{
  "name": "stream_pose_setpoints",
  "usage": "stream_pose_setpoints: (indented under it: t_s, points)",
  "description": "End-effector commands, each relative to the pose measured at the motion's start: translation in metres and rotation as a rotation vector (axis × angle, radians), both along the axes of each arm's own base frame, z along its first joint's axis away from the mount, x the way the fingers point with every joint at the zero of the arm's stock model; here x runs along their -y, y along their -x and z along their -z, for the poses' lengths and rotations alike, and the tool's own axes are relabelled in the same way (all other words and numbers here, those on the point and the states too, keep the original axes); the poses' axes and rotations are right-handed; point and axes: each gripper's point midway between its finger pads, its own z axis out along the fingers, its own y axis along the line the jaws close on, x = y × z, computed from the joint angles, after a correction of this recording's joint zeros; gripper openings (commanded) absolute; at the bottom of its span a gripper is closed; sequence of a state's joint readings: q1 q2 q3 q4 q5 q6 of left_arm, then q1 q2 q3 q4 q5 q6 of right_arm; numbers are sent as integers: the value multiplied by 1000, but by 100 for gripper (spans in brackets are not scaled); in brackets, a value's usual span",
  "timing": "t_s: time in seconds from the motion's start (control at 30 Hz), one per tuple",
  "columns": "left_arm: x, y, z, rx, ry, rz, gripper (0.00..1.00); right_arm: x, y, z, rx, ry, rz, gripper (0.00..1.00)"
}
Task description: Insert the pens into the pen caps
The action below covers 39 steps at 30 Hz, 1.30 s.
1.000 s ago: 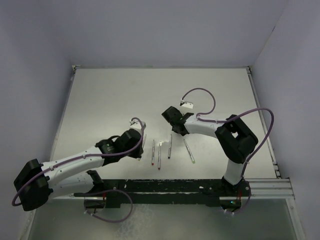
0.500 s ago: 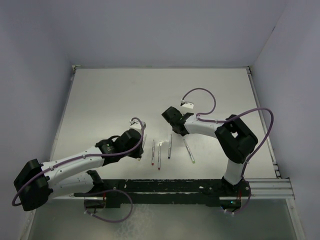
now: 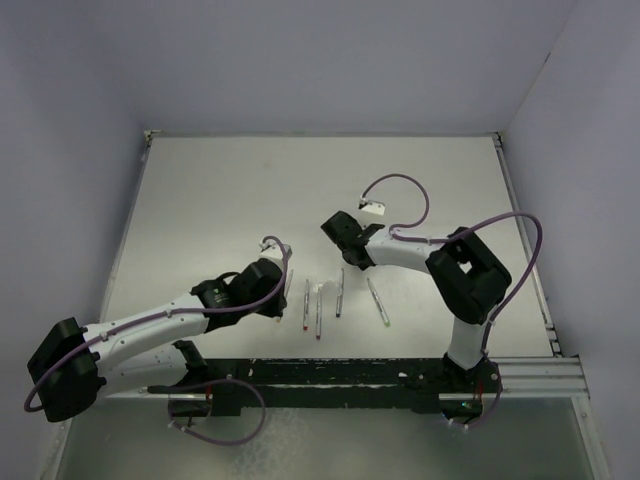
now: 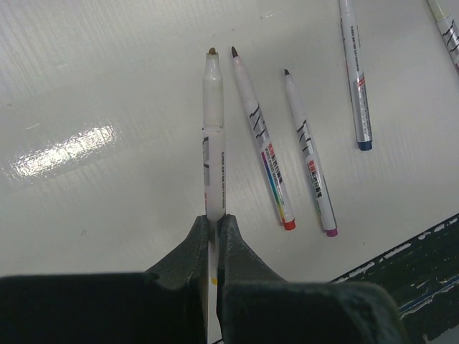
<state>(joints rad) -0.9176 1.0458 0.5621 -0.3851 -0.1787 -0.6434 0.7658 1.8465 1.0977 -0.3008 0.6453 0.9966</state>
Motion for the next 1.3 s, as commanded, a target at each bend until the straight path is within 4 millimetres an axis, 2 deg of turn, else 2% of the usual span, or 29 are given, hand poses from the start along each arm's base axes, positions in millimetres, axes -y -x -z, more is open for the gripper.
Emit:
stream_pose_setpoints:
  t_s: [0.0,0.2,0.47,0.63,0.73,0.83,0.9,1.0,1.1,1.27]
  points:
    - [7,-4,-5,21,37,-5,0,18,26,20,-102,60,9,29]
    - [7,-4,-6,22,40,-7,0,24,32,19,-111,68,13,25]
    - [6,-3,-6,19,41,-11,0,16,35,25,-131,26,-30,1]
    - [6,-3,-5,16,40,-13,0,8,27,12,-90,3,-68,0]
    - [6,-4,-6,22,39,-13,0,8,21,-6,-42,0,-88,0]
    - [7,-6,-10,38,44,-6,0,8,10,-36,45,-1,-109,0]
    - [8,-8,-14,54,49,1,0,8,11,-47,90,-15,-161,0]
    - [14,-12,-23,87,75,20,0,-3,5,-88,223,-115,-231,0]
    - [23,-14,-32,118,122,46,0,-11,9,-120,327,-202,-315,0]
    - [50,-17,-54,178,237,123,0,-25,22,-171,504,-358,-444,0]
